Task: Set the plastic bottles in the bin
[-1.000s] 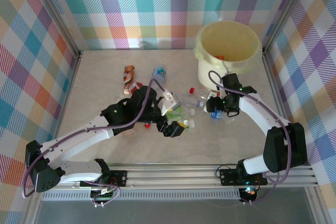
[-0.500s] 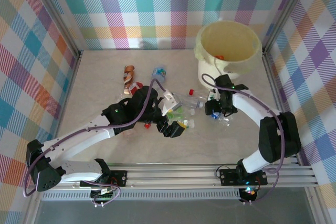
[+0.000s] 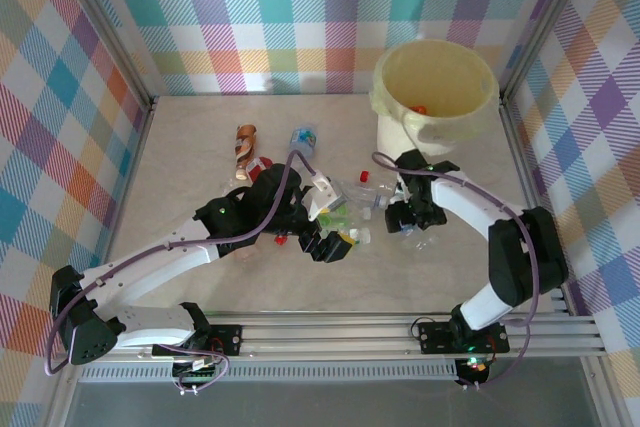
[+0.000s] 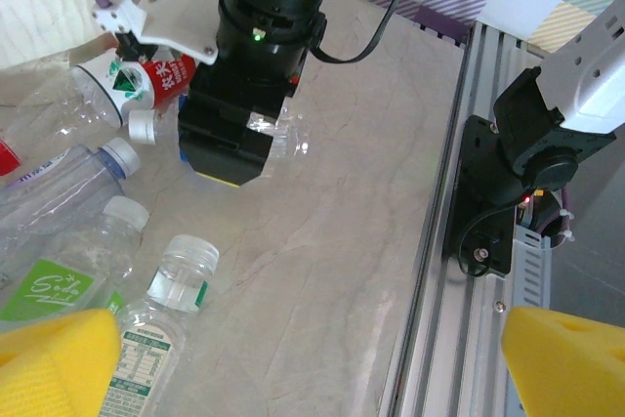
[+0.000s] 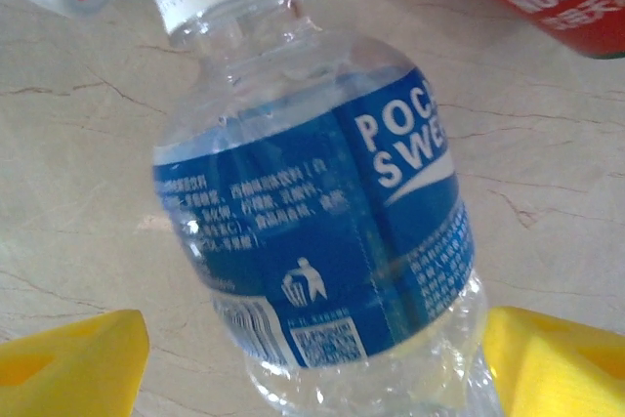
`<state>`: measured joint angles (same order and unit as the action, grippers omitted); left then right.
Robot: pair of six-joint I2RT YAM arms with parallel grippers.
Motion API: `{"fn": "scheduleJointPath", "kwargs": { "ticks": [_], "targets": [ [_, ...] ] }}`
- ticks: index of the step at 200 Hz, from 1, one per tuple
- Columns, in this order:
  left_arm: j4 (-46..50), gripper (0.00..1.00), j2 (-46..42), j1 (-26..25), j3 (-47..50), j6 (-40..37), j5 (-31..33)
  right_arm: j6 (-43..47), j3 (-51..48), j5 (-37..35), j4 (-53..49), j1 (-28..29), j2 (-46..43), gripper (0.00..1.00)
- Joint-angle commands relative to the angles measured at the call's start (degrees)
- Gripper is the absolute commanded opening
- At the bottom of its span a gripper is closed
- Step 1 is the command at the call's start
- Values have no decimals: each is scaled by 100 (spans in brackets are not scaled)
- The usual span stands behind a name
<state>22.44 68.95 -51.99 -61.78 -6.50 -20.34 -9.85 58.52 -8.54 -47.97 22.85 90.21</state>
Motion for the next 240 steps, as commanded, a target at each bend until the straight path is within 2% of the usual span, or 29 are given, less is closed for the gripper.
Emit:
{"fn": "scheduleJointPath", "kwargs": {
  "ticks": [1, 80, 136, 171, 220, 240],
  "targets": [
    [55, 100, -20, -22, -188, -53, 28, -112, 39, 25, 46, 101, 198, 87],
    [81, 100, -6, -36, -194, -62, 102, -158, -60, 116, 386, 176, 705, 78],
    [77, 100, 5, -40, -194, -62, 128, -216, -85, 46, 417, 236, 658, 65],
    [33, 100, -30, -40, -173, -44, 152, -272, -170, 25, 420, 259, 149, 64],
    [-386, 100, -322, 2, 76, 272, 663, -172, -168, 530, 490, 281, -1144, 64],
    [-459, 100, -449, 82, 107, 326, 680, -157, 20, 683, 382, 285, -1577, 64]
  ]
}}
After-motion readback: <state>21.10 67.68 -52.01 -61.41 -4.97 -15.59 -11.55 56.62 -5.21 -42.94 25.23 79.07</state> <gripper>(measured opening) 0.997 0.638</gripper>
